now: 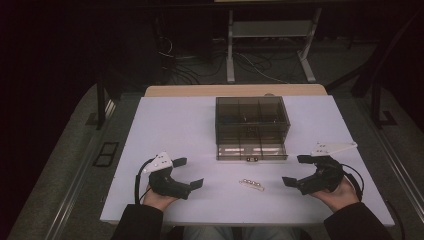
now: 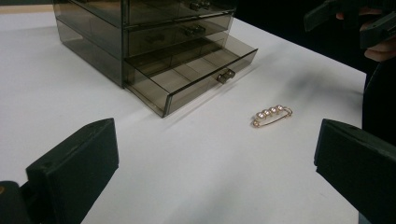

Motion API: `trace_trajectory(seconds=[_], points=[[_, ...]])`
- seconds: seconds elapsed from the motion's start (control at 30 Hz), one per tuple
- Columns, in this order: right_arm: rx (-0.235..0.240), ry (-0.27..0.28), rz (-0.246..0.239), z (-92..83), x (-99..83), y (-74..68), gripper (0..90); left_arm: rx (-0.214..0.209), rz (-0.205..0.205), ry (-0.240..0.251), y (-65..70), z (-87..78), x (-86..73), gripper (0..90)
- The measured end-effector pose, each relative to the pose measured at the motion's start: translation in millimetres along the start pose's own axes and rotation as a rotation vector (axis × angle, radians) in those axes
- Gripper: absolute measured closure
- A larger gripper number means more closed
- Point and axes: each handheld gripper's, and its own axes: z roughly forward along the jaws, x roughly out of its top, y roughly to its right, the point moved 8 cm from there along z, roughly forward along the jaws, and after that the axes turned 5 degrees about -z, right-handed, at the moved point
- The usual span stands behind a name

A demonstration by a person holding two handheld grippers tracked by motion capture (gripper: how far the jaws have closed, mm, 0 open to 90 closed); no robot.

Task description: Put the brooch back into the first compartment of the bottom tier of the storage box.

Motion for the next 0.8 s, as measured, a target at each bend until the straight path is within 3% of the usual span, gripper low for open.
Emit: trace_trajectory(seconds=[0.8], points=[[0.057, -0.082, -0.074, 23.3, 19.0, -16.4, 0.0, -0.002, 0.002, -0.004, 0.8, 0.3, -0.7, 0.0]])
